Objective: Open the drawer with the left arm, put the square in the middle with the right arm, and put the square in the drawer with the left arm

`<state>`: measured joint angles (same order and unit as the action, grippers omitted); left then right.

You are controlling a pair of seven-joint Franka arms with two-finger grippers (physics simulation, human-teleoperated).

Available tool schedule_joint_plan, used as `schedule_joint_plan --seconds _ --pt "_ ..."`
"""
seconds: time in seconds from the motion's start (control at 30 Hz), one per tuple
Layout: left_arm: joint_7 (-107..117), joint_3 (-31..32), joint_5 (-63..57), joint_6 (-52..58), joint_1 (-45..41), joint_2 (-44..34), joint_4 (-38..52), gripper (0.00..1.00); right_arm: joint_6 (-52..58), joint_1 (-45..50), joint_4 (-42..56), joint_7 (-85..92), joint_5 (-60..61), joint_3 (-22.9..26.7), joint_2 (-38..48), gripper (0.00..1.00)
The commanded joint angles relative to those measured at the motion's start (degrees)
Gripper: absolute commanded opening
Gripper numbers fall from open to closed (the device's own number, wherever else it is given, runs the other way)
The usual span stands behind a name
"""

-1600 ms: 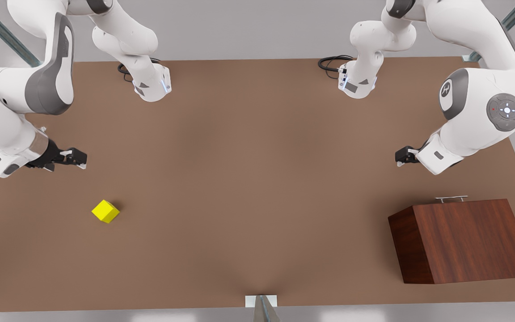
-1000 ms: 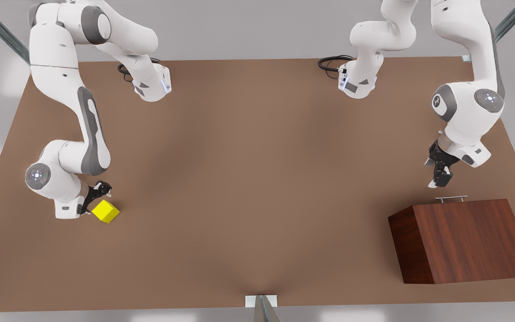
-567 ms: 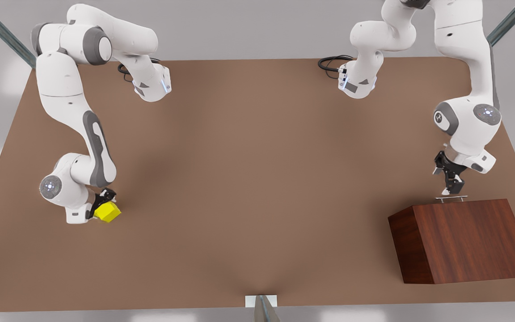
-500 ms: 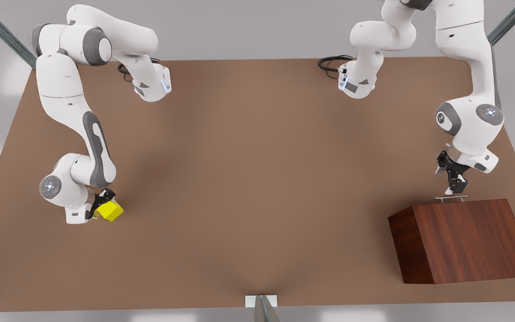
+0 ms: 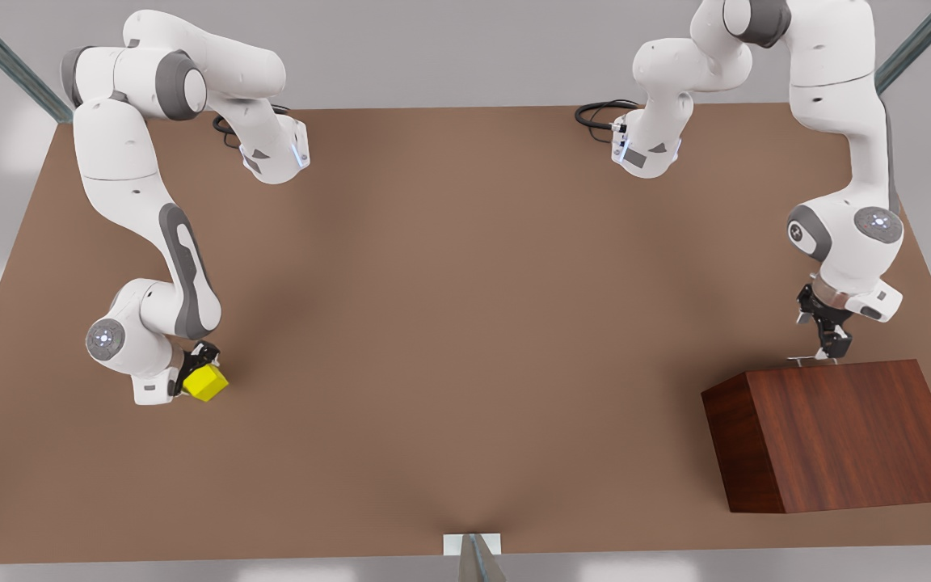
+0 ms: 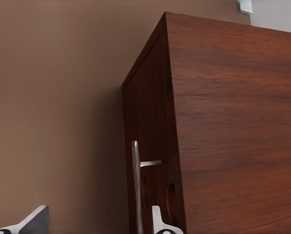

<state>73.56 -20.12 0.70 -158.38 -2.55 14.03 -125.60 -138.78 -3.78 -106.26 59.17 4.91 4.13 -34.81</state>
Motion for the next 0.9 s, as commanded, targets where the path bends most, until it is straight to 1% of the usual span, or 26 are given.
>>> schedule_joint_plan --seconds 0.0,0.03,0.07,0.1,0.13,0.43,0.53,0.6,0.73,0.87 --pt "0.0 0.0 0.3 0.0 0.0 0.3 0.1 1.00 0.0 0.0 0.0 -0.2 0.0 0.0 0.0 0.77" --pt "0.0 0.0 0.9 -0.1 0.0 0.6 0.1 1.00 0.2 0.0 0.0 -0.6 0.8 0.0 0.0 0.77" --pt "0.0 0.0 1.0 -0.1 0.0 0.7 0.1 1.00 0.2 0.0 0.0 -0.7 0.8 0.0 0.0 0.70" --pt "0.0 0.0 1.1 -0.1 0.0 1.2 0.1 1.00 0.2 0.0 0.0 -0.7 0.8 0.0 0.0 0.69" --pt "0.0 0.0 1.1 -0.1 0.0 1.3 0.1 1.00 0.2 0.0 0.0 -0.7 0.8 0.0 0.0 0.63" --pt "0.3 0.1 1.5 0.9 -0.1 2.1 -0.3 1.00 0.9 0.0 0.4 -0.5 0.7 -0.1 0.8 0.63" --pt "0.6 0.1 1.5 1.9 -0.1 1.4 -0.5 1.00 2.6 0.1 -0.2 -3.5 0.7 -2.2 3.8 0.63" --pt "0.6 0.1 1.5 2.3 -0.2 0.6 -1.6 1.00 4.3 0.9 -1.1 -10.0 0.6 -4.9 6.2 0.63" --pt "0.6 -0.4 1.7 3.2 -0.2 -1.4 -3.4 1.00 4.7 10.7 -2.3 -25.8 0.5 -5.0 8.9 0.63" --pt "0.4 -1.8 1.7 3.3 -0.2 -3.1 -5.8 1.00 4.1 23.7 -0.6 -49.0 0.2 -5.3 8.5 0.63"
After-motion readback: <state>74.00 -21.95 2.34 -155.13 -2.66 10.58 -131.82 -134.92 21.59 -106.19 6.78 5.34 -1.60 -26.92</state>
